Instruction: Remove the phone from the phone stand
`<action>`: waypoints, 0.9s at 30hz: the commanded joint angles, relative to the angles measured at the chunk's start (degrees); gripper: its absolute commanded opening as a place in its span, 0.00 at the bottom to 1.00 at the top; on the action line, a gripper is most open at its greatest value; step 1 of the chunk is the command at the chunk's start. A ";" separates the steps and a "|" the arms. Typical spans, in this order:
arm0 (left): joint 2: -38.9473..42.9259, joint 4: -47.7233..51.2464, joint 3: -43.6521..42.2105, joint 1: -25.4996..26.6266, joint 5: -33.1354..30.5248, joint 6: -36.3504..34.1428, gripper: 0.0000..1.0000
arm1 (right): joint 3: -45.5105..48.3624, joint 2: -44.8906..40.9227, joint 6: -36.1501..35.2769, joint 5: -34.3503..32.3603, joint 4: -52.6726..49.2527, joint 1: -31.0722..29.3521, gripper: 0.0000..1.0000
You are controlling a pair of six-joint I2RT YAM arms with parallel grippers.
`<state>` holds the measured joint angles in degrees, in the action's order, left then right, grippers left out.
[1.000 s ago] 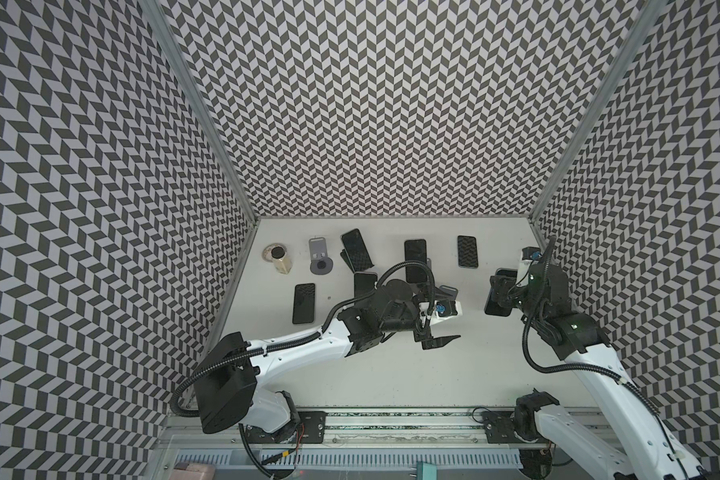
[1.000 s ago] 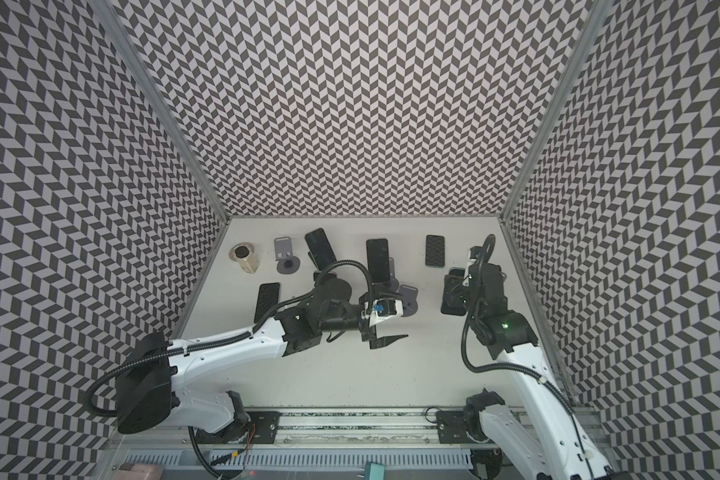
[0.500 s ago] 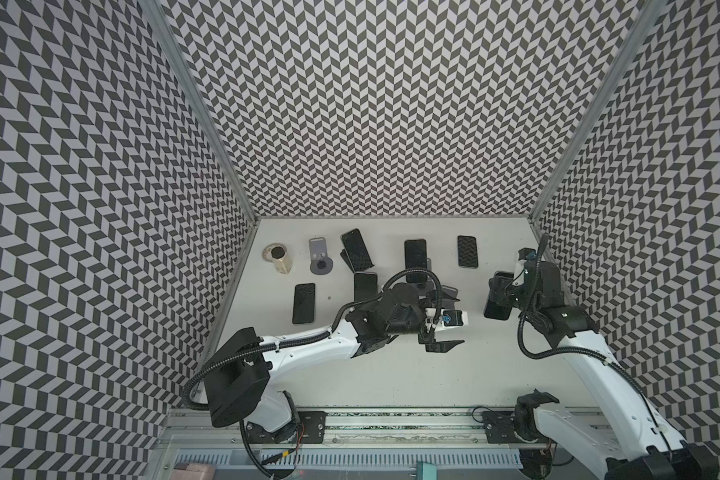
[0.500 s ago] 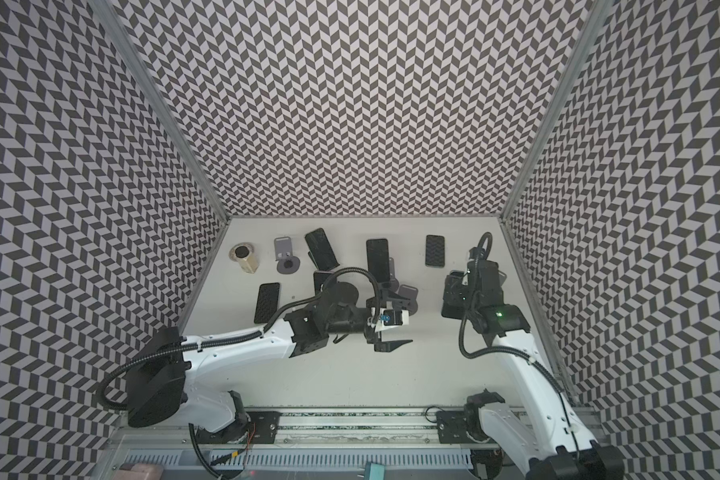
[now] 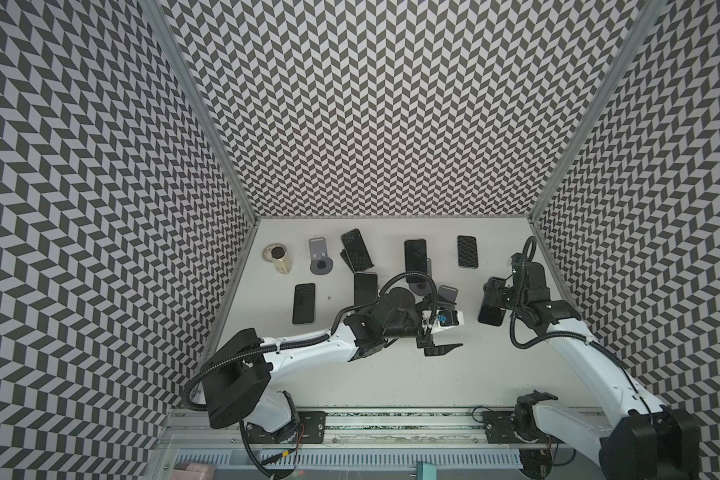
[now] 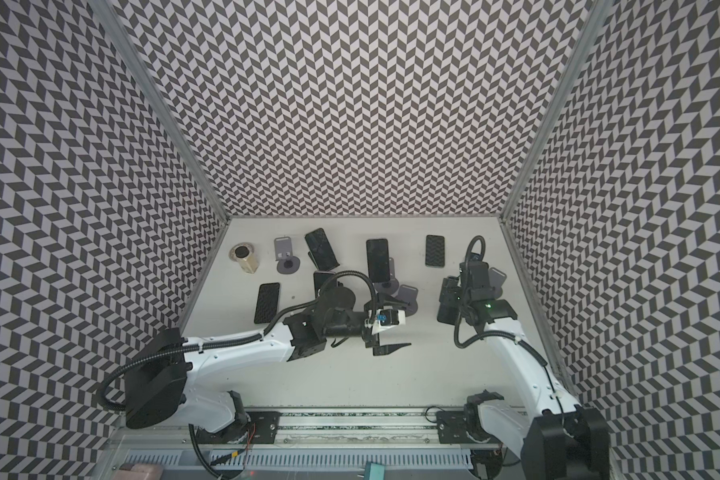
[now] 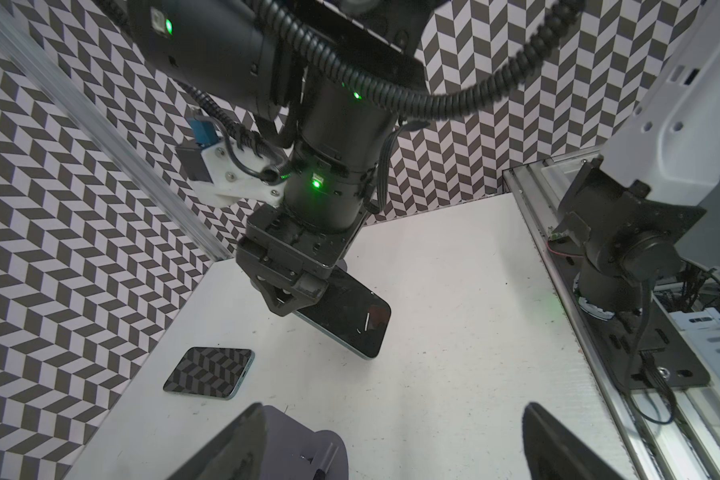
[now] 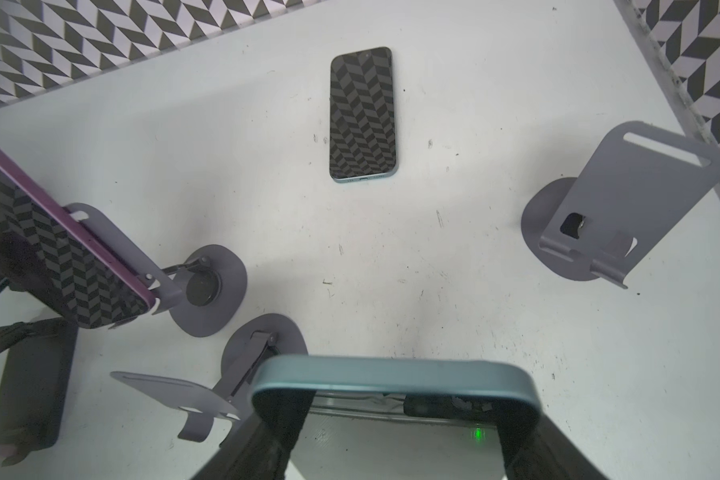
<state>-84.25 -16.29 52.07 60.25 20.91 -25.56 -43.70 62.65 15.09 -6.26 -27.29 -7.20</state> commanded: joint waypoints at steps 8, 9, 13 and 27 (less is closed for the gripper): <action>2.79 -1.97 -1.53 0.14 1.63 2.03 0.96 | 1.03 6.04 3.32 -2.15 1.98 0.26 0.00; 2.78 -2.03 -1.59 0.20 1.43 2.01 0.96 | 1.16 6.67 3.32 -2.02 2.05 0.31 0.00; 3.28 -1.91 -1.68 0.17 1.07 1.77 0.96 | 2.53 8.94 3.70 -2.71 3.82 0.37 0.00; 4.18 0.03 -1.47 0.40 -1.11 -1.14 0.96 | 2.98 16.85 0.87 1.26 7.78 4.37 0.00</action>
<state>-81.30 -16.80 51.00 60.25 20.49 -25.04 -39.94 77.97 17.43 -6.66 -22.00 -3.92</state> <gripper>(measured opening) 0.958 0.724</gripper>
